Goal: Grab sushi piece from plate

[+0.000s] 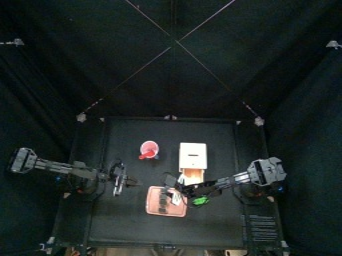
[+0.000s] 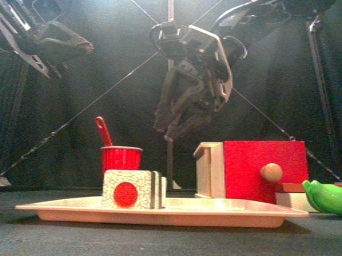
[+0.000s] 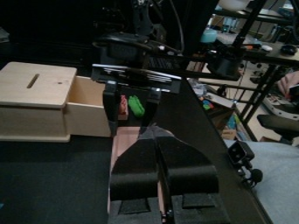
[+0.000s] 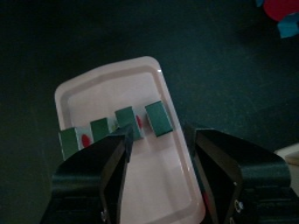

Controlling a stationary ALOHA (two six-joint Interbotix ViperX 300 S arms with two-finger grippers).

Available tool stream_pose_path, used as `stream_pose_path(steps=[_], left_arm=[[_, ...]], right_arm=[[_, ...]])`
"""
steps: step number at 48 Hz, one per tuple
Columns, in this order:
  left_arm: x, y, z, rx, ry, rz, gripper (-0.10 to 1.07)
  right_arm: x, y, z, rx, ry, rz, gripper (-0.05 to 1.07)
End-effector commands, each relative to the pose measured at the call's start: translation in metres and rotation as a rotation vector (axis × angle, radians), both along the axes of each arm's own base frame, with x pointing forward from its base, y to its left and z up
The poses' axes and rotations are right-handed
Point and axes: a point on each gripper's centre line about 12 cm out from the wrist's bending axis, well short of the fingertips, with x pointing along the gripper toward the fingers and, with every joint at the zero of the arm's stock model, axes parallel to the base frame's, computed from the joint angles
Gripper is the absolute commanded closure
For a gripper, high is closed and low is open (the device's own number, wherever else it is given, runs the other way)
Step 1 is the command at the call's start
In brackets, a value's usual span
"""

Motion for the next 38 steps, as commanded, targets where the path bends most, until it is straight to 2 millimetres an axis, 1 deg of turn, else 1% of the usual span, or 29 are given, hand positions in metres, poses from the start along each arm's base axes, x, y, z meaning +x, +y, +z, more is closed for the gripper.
stream_pose_path(steps=[1,10,21,38], left_arm=[[0.002,0.001,0.005,0.000,-0.014,0.003,0.79],[0.002,0.003,0.003,0.001,-0.009,0.012,0.79],[0.002,0.004,0.002,0.001,-0.008,0.018,0.79],[0.002,0.005,0.002,0.001,-0.006,0.023,0.79]], right_arm=[[-0.001,-0.001,0.002,-0.026,-0.009,0.031,0.18],[0.000,-0.001,-0.016,-0.136,0.035,0.117,0.18],[0.006,-0.003,-0.026,-0.158,0.056,0.128,0.18],[0.011,-0.003,-0.028,-0.160,0.052,0.133,0.18]])
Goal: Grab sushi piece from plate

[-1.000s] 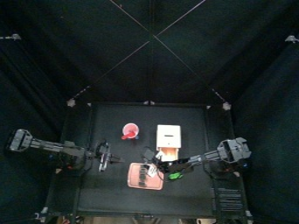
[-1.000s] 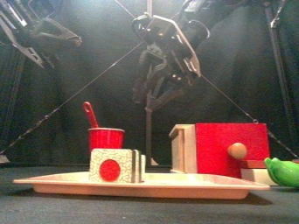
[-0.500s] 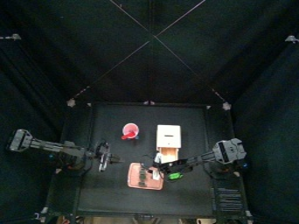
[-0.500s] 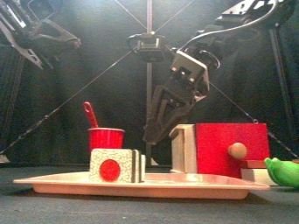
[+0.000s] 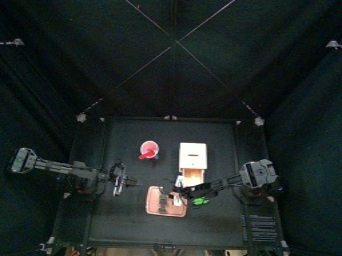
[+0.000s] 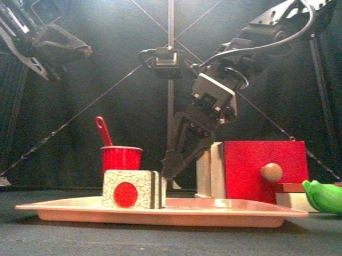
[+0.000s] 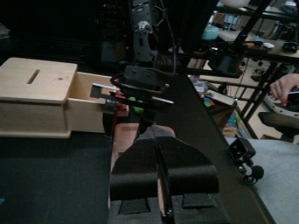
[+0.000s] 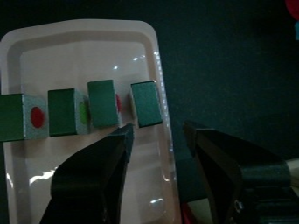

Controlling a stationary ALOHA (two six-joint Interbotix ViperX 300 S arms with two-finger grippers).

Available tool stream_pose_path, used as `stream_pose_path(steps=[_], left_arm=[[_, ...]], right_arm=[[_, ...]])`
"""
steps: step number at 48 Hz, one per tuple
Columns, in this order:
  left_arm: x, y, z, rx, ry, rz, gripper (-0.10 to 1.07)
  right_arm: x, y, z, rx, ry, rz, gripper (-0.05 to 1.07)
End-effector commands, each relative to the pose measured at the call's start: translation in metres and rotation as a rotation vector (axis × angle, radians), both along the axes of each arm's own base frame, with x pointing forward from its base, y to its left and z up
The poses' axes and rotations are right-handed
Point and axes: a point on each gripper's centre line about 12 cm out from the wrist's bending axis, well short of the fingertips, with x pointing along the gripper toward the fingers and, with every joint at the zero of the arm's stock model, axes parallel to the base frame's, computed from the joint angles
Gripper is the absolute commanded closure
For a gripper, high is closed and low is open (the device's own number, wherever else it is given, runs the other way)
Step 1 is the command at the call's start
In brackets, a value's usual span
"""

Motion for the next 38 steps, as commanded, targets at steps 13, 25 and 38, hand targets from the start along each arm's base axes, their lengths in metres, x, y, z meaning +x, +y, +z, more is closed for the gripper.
stream_pose_path(steps=[13,25,38], left_arm=[[0.002,0.001,0.005,0.000,-0.014,0.004,0.79],[0.002,0.001,0.005,0.000,-0.014,0.004,0.79],[0.002,0.002,0.004,0.000,-0.012,0.007,0.79]], right_arm=[[0.012,-0.001,0.010,0.002,-0.037,0.002,0.18],[0.016,-0.001,0.007,0.003,-0.034,0.000,0.18],[0.018,-0.002,0.002,0.001,-0.024,-0.007,0.18]])
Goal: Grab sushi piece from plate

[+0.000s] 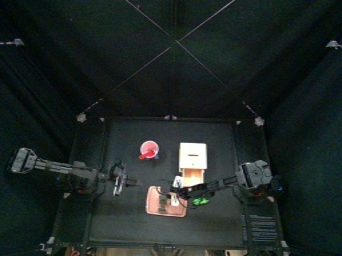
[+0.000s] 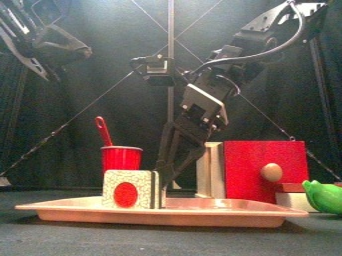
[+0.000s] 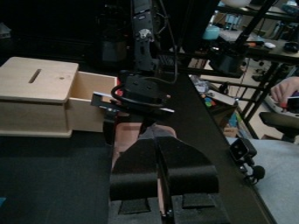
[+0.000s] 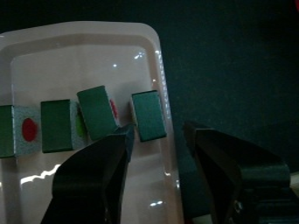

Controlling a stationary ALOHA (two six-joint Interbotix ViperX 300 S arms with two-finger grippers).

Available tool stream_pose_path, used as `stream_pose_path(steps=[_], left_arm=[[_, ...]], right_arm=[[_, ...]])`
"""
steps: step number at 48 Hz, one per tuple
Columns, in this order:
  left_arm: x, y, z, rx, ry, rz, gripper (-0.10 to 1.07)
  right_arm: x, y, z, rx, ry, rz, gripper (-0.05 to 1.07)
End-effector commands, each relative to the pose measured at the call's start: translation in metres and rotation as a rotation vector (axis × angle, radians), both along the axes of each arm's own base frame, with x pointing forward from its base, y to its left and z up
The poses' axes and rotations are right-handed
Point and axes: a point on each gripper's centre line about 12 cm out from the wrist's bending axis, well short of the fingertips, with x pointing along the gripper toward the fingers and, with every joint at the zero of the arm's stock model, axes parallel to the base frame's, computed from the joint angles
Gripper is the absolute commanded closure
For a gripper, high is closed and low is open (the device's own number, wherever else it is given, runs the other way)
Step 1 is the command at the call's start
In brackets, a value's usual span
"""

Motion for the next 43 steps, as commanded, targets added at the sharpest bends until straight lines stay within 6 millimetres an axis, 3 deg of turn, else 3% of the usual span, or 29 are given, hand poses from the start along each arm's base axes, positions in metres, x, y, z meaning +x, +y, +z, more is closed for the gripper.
stream_pose_path(steps=[1,15,31,43], left_arm=[[0.002,0.001,0.004,0.000,-0.014,0.004,0.79],[0.002,0.002,0.005,-0.001,-0.015,0.011,0.79],[0.002,0.003,0.004,-0.001,-0.014,0.014,0.79],[0.002,0.003,0.003,-0.001,-0.012,0.014,0.79]], right_arm=[[0.006,-0.001,0.014,0.008,-0.040,-0.003,0.18],[0.006,-0.002,0.012,0.008,-0.033,-0.008,0.20],[0.007,-0.003,0.014,0.012,-0.039,-0.014,0.42],[0.009,-0.004,0.033,0.021,-0.076,-0.032,0.48]])
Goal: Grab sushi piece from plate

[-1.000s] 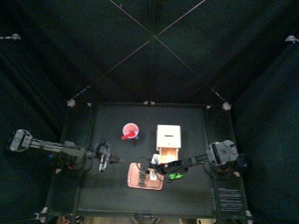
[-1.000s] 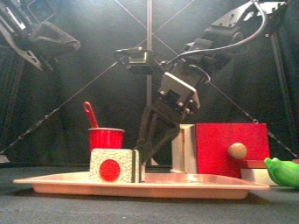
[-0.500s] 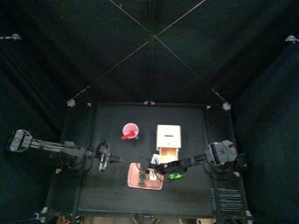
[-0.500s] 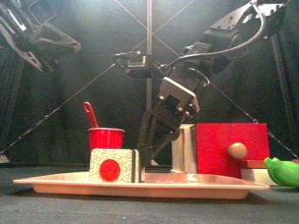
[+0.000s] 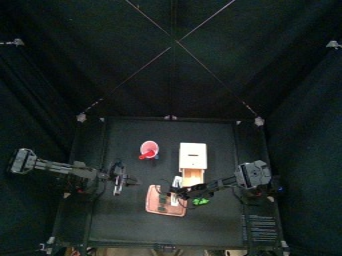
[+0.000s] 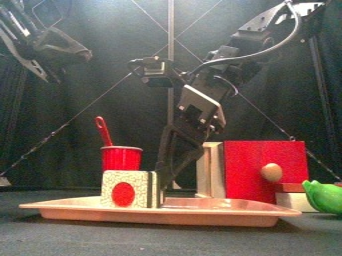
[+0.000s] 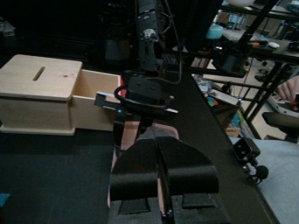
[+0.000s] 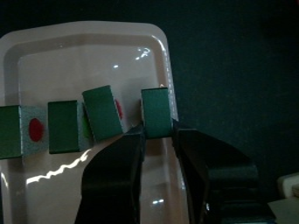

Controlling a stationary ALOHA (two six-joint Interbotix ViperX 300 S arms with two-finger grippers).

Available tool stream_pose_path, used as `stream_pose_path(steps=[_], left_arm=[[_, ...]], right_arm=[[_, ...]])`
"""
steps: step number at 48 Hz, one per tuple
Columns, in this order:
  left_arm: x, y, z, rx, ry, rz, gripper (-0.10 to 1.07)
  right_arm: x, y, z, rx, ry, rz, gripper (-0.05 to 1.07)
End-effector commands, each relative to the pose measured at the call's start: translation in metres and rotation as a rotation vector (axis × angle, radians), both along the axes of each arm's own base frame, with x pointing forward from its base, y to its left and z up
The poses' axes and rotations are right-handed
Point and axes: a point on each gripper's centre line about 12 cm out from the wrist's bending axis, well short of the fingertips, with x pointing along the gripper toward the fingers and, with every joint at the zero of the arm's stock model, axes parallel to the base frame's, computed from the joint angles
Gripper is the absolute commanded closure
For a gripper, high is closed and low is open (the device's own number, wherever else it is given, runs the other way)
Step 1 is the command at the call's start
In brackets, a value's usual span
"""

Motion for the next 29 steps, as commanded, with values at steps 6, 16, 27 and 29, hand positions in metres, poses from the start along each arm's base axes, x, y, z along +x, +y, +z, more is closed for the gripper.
stream_pose_path(steps=[6,16,27,29], left_arm=[[0.002,0.000,0.005,-0.001,-0.017,0.001,0.79],[0.002,0.000,0.005,-0.001,-0.017,0.001,0.79],[0.002,0.000,0.005,-0.001,-0.017,0.001,0.79],[0.002,0.000,0.005,-0.001,-0.017,0.001,0.79]], right_arm=[[0.004,-0.001,0.041,0.013,-0.093,-0.009,0.48],[0.003,0.000,0.049,0.019,-0.110,-0.013,0.48],[0.002,0.001,0.050,0.023,-0.112,-0.014,0.48],[0.001,0.001,0.053,0.025,-0.120,-0.016,0.48]])
